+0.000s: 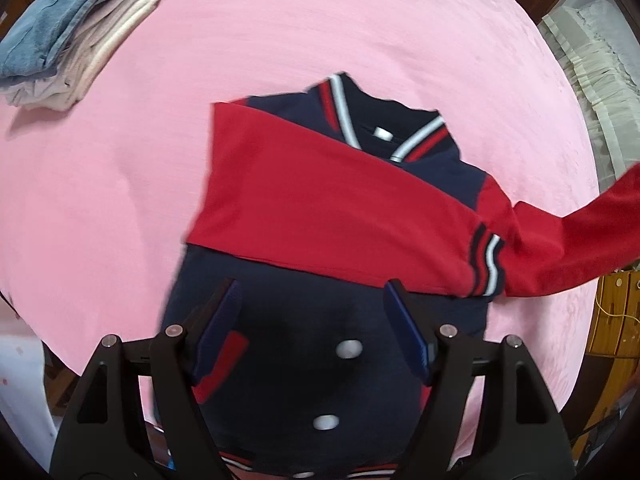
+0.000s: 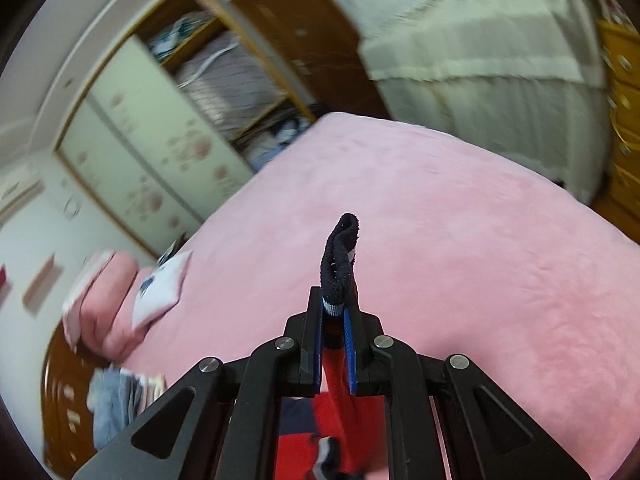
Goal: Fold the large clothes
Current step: 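Lift and fold the held red sleeve across the jacket chest, release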
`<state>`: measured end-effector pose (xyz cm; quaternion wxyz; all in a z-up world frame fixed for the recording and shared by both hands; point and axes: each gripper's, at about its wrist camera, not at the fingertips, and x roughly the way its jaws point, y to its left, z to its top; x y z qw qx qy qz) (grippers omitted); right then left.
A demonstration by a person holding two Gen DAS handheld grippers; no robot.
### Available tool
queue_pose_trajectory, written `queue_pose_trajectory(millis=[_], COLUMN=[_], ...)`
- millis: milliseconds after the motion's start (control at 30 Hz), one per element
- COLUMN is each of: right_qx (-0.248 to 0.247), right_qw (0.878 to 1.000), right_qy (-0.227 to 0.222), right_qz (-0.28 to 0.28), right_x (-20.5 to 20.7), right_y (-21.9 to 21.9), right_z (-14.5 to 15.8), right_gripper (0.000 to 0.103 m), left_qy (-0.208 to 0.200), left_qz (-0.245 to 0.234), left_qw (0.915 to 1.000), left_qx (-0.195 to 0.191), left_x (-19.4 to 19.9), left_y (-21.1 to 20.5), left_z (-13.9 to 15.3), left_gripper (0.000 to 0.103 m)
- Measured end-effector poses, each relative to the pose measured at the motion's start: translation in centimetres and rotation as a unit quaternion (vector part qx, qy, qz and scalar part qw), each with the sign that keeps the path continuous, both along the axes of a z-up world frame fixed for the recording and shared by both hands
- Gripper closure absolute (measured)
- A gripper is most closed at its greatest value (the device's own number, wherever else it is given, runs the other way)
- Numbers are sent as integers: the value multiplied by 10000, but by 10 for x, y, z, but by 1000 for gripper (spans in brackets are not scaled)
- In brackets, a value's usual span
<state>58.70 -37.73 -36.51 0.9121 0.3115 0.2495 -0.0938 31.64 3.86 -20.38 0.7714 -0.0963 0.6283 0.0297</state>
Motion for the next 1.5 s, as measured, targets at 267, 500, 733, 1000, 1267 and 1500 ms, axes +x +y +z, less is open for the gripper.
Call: queue_pose_trajectory(millis=[267, 500, 733, 1000, 1267, 1500], right_qx=[-243, -571, -792, -504, -573, -342], right_qw=[9957, 9806, 9544, 9393, 9307, 9298], right_qy=[-138, 214, 1217, 1733, 1665, 2057], right_qz=[883, 1863, 2607, 2918, 3206, 3034], right_x=[41, 53, 11, 9, -4, -3], right_y=[128, 235, 320, 359, 336, 290], right_z=[5, -54, -151, -220, -194, -208], right_gripper=[94, 94, 94, 77, 64, 86], left_qy=[-34, -56, -71, -67, -74, 21], left_qz=[-57, -16, 86, -11, -303, -696], left_qw=[10000, 9999, 9994, 9987, 9965, 9924], left_qx=[-35, -135, -315, -507, -774, -1017], left_x=[17, 19, 31, 43, 47, 62], left_y=[66, 115, 140, 136, 105, 44], left_z=[-18, -24, -44, -55, -44, -63], left_gripper=[32, 32, 32, 31, 31, 60])
